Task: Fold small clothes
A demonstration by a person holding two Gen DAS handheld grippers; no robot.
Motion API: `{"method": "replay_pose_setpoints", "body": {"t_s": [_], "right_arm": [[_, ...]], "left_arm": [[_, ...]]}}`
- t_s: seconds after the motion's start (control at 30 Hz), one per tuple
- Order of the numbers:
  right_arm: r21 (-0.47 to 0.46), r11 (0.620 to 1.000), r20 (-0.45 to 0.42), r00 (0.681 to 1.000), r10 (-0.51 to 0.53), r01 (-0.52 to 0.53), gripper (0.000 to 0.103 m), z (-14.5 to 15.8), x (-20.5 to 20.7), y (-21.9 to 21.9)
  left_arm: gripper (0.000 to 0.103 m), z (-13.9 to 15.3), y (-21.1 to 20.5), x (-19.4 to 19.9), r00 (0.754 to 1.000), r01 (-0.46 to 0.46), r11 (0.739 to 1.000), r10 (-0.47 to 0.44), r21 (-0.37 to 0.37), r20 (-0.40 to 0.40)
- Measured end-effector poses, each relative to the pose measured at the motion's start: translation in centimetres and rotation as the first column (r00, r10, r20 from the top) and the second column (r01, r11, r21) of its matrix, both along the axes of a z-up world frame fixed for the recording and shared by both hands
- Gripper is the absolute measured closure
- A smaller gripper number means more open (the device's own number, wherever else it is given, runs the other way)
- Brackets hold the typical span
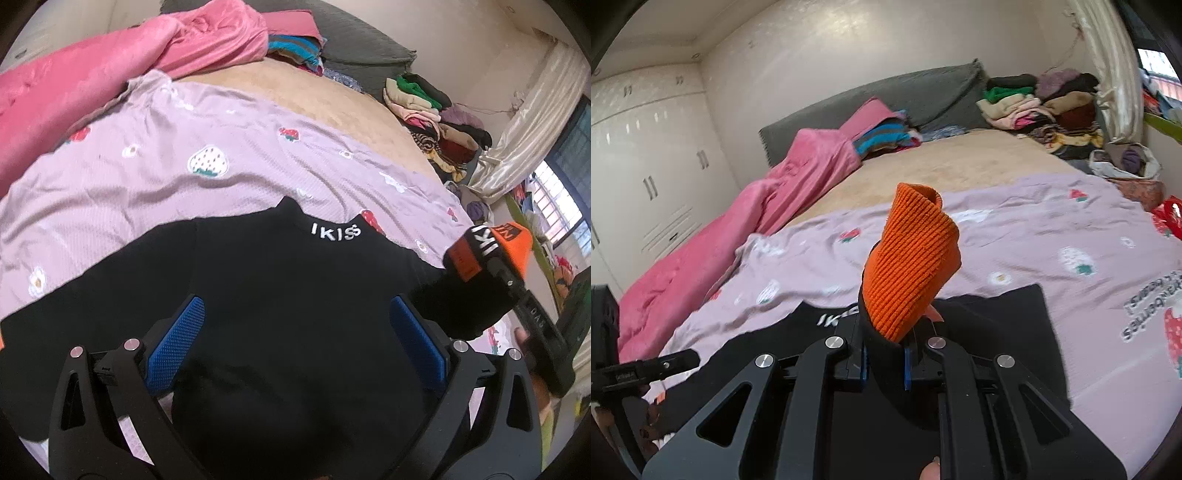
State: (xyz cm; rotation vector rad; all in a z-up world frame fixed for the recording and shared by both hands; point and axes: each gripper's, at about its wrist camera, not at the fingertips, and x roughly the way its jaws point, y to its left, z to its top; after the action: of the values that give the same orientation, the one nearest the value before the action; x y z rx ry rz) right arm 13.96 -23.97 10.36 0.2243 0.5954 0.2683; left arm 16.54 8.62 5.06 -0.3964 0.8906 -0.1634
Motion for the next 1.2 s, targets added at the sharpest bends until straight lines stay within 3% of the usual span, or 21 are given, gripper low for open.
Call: {"method": "replay_pose_setpoints", "body": {"t_s": [0.27, 0.53, 0.7, 0.9, 1.0, 1.1, 1.2], "right_arm": [[-0.021, 0.996, -0.036, 0.996, 0.087, -0.088, 0.091, -2.1, -0.3, 5.3], [-0.056, 0.988, -0.085, 0.986, 0.142, -0.147, 0.087, -5.3, -0.8, 9.8], [-0.033, 0.977, -0.119, 0.971, 0.206, -0.211, 0.060, -6.7, -1.7, 11.7], [0.009, 0.963, -0.129, 0.955, 0.269, -0.270, 0.046, -6.5, -3.8, 11.7], [-0.004, 0.970, -0.119, 0.963, 0.241, -0.243, 0.043, -5.9, -4.5, 10.0], [-0.030, 0.980, -0.117, 0.974, 0.194, -0.199, 0.040, -5.6, -4.7, 7.9], [-0.038, 0.986, -0.120, 0.981, 0.155, -0.160, 0.040, -5.6, -5.0, 5.8]], "left_arm": [[0.009, -2.0, 1.8, -0.2, 1.000, 0.010, 0.995, -0.013, -0.098, -0.026], [0.009, -3.9, 3.0, 0.4, 0.998, 0.016, 0.969, -0.033, -0.248, -0.062], [0.009, -4.6, 3.2, 0.5, 0.997, 0.015, 0.961, -0.037, -0.276, -0.072], [0.009, -5.8, 2.7, 0.6, 0.994, 0.028, 0.959, -0.058, -0.282, -0.097], [0.013, -6.9, 1.6, 0.8, 0.989, 0.054, 0.955, -0.092, -0.291, -0.116], [0.035, -7.8, -0.1, 1.0, 0.982, 0.088, 0.956, -0.131, -0.280, -0.138], [0.036, -8.9, -1.8, 1.3, 0.974, 0.103, 0.962, -0.149, -0.252, -0.169]]}}
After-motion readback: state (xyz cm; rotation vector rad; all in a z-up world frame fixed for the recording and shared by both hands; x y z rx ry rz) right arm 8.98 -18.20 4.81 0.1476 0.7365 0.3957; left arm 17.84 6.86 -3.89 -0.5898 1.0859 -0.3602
